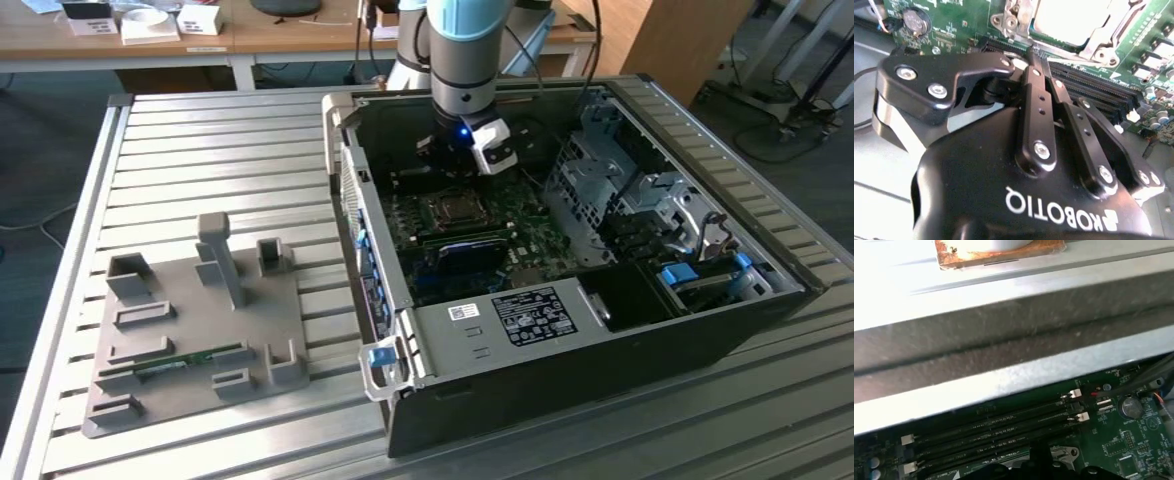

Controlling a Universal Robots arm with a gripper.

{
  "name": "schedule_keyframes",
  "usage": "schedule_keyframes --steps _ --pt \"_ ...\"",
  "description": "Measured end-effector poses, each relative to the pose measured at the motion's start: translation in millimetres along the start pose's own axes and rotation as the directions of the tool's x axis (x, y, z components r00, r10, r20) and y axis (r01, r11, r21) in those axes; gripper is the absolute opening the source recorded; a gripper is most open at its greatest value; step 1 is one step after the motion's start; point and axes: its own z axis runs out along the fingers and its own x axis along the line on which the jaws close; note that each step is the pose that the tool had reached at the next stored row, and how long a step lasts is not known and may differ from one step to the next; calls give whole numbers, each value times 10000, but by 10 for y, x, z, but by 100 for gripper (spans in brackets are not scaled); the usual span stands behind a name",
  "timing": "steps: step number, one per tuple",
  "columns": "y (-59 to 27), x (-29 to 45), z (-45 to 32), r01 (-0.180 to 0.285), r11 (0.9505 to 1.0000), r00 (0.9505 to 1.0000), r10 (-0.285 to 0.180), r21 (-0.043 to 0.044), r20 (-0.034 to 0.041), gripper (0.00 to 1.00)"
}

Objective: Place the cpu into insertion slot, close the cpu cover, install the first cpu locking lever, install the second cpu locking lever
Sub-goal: 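Install the first cpu locking lever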

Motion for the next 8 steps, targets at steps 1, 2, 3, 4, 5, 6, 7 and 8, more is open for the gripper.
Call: schedule_keyframes --steps 1,2,3,4,5,6,7,8 --pt "2 -1 -7 1 10000 10000 -1 0 0 11" --pt "5 -1 -10 1 10000 10000 -1 -2 1 11" --pt "7 -1 -12 0 10000 10000 0 -1 0 11" --pt "10 0 -13 0 10000 10000 0 -1 0 11" --pt "14 1 -14 -1 10000 10000 1 -1 0 11" --pt "18 2 -13 0 10000 10000 0 -1 0 11" --pt "23 4 -13 0 10000 10000 0 -2 -1 11" --pt "30 6 -11 0 10000 10000 0 -3 -1 11"
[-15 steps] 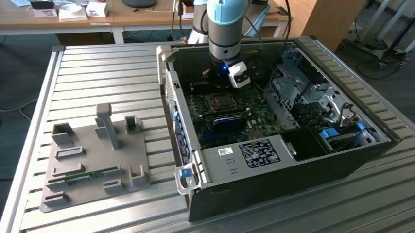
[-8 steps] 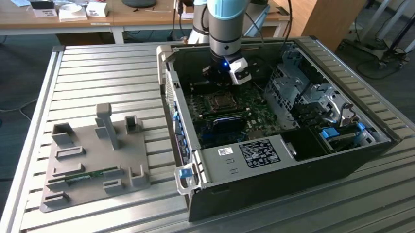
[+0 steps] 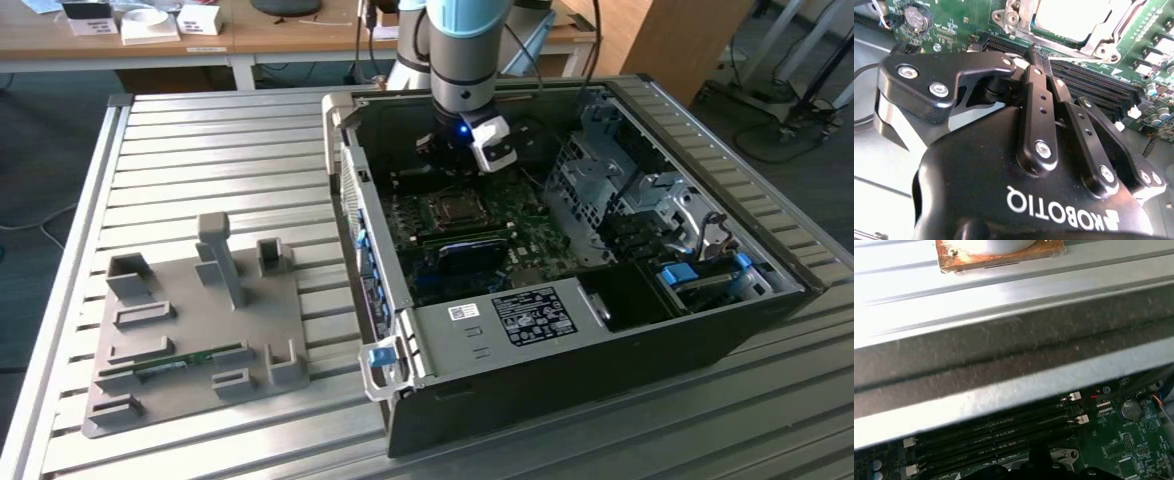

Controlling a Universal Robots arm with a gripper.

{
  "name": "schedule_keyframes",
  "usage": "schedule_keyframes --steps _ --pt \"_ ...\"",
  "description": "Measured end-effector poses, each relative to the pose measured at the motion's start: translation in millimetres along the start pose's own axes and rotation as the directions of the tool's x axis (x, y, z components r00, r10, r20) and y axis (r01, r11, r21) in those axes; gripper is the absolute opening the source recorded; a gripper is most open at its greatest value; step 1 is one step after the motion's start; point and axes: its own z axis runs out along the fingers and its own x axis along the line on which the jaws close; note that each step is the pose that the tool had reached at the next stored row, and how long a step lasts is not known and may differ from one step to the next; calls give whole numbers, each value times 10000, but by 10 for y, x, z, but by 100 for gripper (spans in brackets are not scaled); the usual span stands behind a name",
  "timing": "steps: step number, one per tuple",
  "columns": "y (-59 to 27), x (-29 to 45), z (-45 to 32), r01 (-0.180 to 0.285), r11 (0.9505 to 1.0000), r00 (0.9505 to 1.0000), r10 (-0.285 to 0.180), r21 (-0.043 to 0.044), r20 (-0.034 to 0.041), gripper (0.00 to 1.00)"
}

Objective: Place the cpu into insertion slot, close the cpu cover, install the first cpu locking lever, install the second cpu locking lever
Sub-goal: 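Install the first cpu locking lever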

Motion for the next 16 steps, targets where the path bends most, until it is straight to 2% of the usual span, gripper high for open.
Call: schedule_keyframes --steps 8,16 --pt "45 13 9 -4 10000 10000 4 -22 -6 11" --pt "53 16 10 -8 10000 10000 8 -40 -11 11"
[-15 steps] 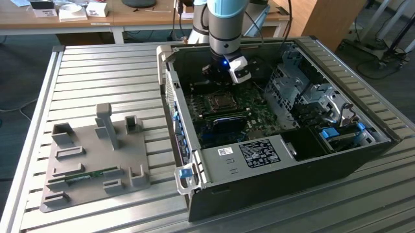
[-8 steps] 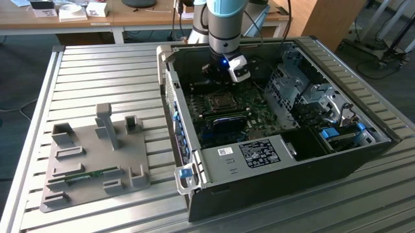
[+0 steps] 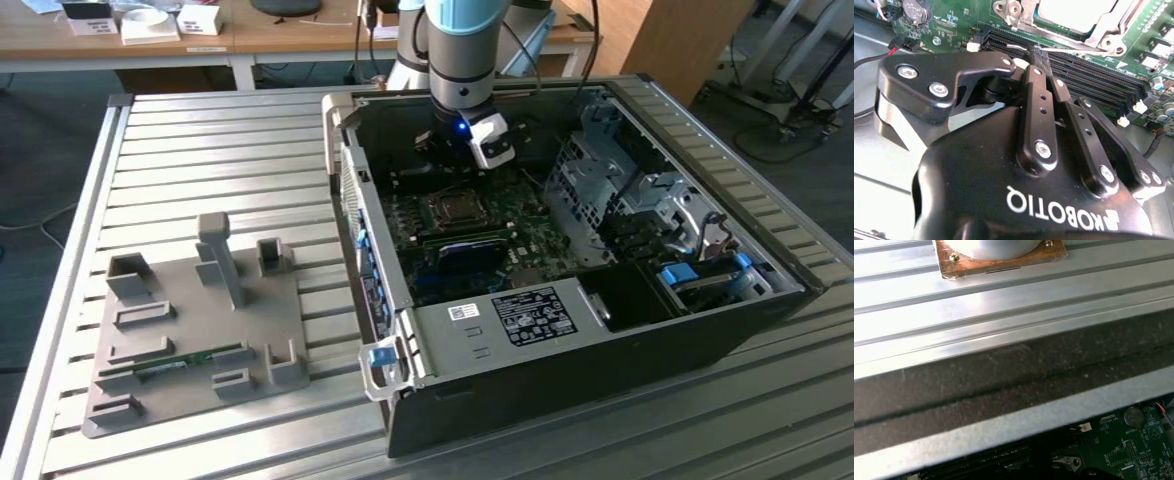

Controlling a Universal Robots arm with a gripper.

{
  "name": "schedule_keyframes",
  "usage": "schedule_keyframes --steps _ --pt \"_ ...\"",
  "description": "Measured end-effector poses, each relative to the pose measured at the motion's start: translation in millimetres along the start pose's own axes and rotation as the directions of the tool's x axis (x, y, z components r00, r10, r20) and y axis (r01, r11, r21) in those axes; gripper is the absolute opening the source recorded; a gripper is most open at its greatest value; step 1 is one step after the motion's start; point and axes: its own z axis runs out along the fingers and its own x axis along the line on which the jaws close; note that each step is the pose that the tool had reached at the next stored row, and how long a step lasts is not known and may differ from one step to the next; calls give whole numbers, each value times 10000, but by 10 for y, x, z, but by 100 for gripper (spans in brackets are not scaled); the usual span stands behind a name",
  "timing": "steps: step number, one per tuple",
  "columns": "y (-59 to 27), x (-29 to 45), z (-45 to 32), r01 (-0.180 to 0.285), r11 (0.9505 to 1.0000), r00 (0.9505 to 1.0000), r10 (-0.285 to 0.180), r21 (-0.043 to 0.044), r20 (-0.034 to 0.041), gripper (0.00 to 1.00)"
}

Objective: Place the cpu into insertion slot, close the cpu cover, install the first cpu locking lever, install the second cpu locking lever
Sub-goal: 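Install the first cpu locking lever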

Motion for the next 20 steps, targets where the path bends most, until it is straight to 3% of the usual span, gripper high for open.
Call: schedule_keyframes --steps 7,20 --pt "6 2 3 0 10000 10000 0 -7 5 11" --pt "-24 1 35 34 10000 9998 -33 -54 171 11"
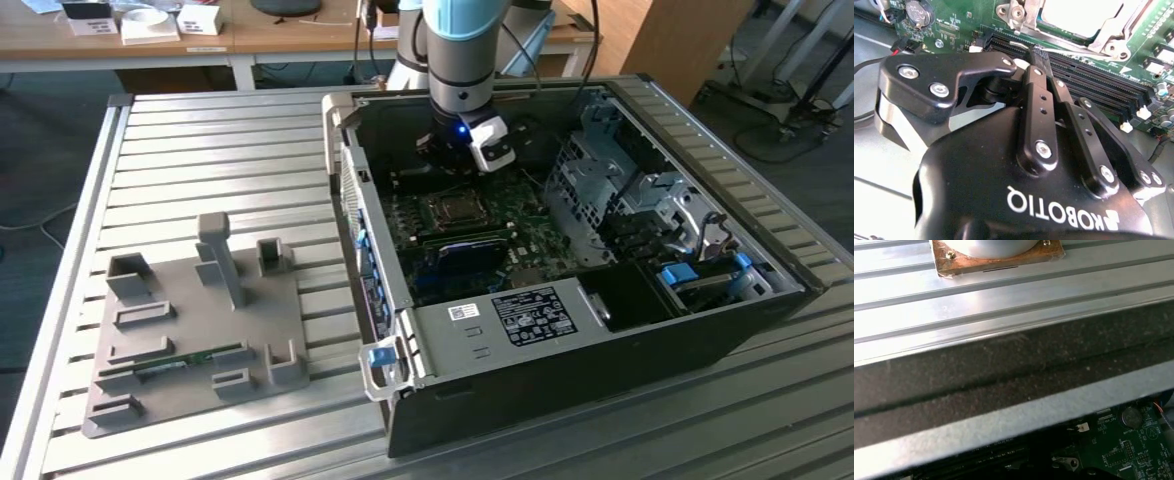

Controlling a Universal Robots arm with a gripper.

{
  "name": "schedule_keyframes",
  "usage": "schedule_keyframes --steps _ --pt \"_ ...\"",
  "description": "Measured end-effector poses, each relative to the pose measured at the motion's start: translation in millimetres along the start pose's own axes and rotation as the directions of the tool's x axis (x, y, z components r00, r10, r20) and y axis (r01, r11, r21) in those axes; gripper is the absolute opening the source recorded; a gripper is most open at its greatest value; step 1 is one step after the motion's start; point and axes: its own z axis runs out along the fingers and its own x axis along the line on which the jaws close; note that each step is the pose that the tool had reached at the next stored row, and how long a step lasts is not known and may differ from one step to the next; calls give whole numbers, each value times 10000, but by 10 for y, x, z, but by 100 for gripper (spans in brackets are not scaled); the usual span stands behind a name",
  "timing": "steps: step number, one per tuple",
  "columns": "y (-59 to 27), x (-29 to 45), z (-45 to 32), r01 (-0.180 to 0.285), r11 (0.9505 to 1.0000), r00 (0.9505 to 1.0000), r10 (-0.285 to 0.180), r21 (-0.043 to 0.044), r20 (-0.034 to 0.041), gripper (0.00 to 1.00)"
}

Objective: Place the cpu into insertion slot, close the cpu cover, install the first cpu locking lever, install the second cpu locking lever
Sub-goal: 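Install the first cpu locking lever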

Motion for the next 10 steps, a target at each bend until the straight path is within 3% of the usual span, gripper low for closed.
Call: schedule_keyframes --steps 10 --pt "-42 -1 20 26 10000 9999 -26 -41 131 11"
